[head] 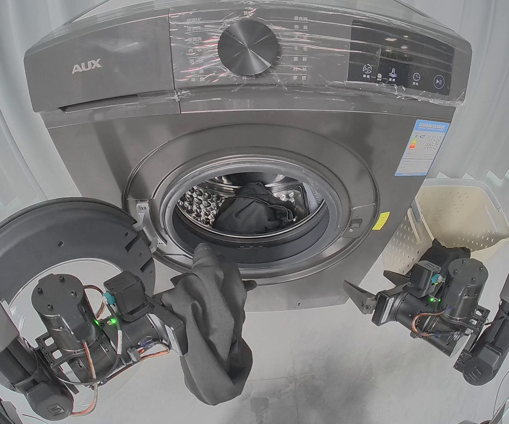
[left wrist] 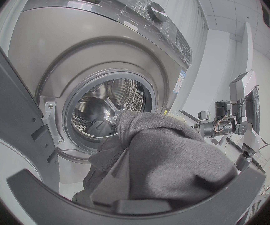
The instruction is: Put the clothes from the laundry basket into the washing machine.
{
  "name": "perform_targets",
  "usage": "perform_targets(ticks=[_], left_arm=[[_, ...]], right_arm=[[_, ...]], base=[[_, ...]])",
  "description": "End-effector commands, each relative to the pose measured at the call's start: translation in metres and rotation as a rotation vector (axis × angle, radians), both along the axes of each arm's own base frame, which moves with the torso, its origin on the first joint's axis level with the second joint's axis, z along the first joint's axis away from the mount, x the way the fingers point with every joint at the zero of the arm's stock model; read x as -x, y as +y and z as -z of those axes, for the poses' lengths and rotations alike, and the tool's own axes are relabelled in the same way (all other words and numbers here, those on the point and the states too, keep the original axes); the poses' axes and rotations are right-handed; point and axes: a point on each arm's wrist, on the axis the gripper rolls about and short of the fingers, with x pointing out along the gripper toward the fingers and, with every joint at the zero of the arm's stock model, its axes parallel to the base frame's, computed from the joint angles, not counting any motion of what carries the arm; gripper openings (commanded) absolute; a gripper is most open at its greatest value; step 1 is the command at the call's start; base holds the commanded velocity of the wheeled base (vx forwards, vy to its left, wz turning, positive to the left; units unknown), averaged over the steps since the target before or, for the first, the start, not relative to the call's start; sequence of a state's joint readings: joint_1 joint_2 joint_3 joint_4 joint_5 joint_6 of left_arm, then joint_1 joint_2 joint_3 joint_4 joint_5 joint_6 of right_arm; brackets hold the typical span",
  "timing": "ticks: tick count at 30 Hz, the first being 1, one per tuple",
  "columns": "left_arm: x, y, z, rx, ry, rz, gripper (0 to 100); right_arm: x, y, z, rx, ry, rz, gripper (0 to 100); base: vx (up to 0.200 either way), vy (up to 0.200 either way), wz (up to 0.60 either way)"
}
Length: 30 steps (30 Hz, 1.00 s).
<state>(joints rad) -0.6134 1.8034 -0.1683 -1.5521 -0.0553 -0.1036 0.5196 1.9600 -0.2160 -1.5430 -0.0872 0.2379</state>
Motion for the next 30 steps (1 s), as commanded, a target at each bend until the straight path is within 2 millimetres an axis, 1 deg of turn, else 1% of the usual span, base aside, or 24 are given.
perform_targets(ticks=[1,4,9,15,19,25,27,28,30], left_arm=[[0.001,-0.001,0.002,-0.006,0.010,0.008,0],[0.003,-0.003,0.003,-0.008,0.011,0.017,0],[0.005,-0.006,0.002,-0.007,0.010,0.034,0],[0.002,-0.011,0.006,-0.011,0.018,0.041,0],[0.002,-0.021,0.005,0.005,0.014,0.073,0],[-0.027,-0.044,0.017,-0.004,0.004,0.072,0],[-0.033,-0.048,0.022,-0.008,0.007,0.071,0],[-0.041,-0.056,0.026,0.002,0.009,0.079,0],[-0.051,-0.067,0.031,0.018,0.007,0.078,0]], right_arm=[[0.000,0.001,0.000,0.001,0.001,-0.003,100],[0.000,0.001,0.000,0.001,0.001,-0.003,100],[0.000,0.001,0.000,-0.001,-0.001,-0.003,100],[0.002,0.003,-0.001,-0.001,-0.003,-0.013,100],[0.006,0.006,-0.005,-0.010,-0.017,-0.029,100],[0.008,0.010,-0.005,-0.010,-0.017,-0.046,100],[0.008,0.011,-0.005,-0.009,-0.016,-0.051,100],[0.010,0.013,-0.005,-0.008,-0.015,-0.062,100],[0.012,0.014,-0.005,-0.009,-0.013,-0.068,100]], base=[[0.200,0.000,0.00],[0.200,0.000,0.00],[0.000,0.000,0.00],[0.000,0.000,0.00],[0.000,0.000,0.00],[0.000,0.000,0.00],[0.000,0.000,0.00],[0.000,0.000,0.00],[0.000,0.000,0.00]])
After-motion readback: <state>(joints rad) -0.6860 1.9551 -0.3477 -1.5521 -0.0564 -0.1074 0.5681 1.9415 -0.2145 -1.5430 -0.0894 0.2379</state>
